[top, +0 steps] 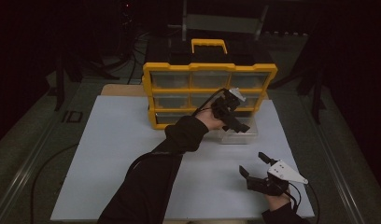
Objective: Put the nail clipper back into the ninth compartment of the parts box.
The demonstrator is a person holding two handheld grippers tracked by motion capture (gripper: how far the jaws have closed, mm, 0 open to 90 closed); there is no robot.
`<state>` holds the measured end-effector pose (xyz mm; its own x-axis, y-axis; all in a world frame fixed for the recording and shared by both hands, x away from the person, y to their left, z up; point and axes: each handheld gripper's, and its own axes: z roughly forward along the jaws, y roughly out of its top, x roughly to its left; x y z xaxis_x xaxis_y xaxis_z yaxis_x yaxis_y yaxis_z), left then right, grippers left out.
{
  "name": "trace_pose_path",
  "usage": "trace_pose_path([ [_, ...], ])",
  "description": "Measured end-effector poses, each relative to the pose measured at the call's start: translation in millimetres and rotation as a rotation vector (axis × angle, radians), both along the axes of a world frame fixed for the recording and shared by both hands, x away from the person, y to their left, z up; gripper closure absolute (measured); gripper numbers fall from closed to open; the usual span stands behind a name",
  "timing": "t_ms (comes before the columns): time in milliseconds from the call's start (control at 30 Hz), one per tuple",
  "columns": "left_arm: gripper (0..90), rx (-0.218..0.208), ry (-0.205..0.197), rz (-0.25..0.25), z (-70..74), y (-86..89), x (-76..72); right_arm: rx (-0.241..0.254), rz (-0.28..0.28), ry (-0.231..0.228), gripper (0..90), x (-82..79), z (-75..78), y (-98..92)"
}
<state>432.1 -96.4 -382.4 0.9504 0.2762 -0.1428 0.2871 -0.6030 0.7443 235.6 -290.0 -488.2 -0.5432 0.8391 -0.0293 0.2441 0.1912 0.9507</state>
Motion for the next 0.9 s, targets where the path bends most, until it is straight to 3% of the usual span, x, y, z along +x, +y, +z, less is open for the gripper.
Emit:
trace_pose_path([
  [167,0.1,-0.011,0.002,0.012,-1.6,13.6,-7.9,-0.002,0.003,-0.002,11.0,0.4,0.0,1.4],
  [233,0.1,-0.004,-0.038,0.036,-3.4,22.2,-12.9,-0.004,0.003,0.001,11.0,0.7,-0.4,1.6],
  [300,0.1,-0.013,-0.019,0.036,-3.5,25.7,-13.3,-0.008,0.004,-0.001,11.0,0.7,-0.5,1.8],
  [500,0.1,-0.041,-0.036,0.085,-1.3,45.5,-20.2,-0.006,0.002,0.000,11.0,1.0,-0.7,2.0],
  [567,0.0,-0.038,-0.057,0.109,0.3,51.6,-23.0,-0.005,0.004,0.001,11.0,0.9,-0.5,2.5],
  [900,0.0,-0.059,-0.052,0.176,5.0,85.0,-31.0,-0.013,0.003,0.001,11.0,1.6,-0.8,3.6],
])
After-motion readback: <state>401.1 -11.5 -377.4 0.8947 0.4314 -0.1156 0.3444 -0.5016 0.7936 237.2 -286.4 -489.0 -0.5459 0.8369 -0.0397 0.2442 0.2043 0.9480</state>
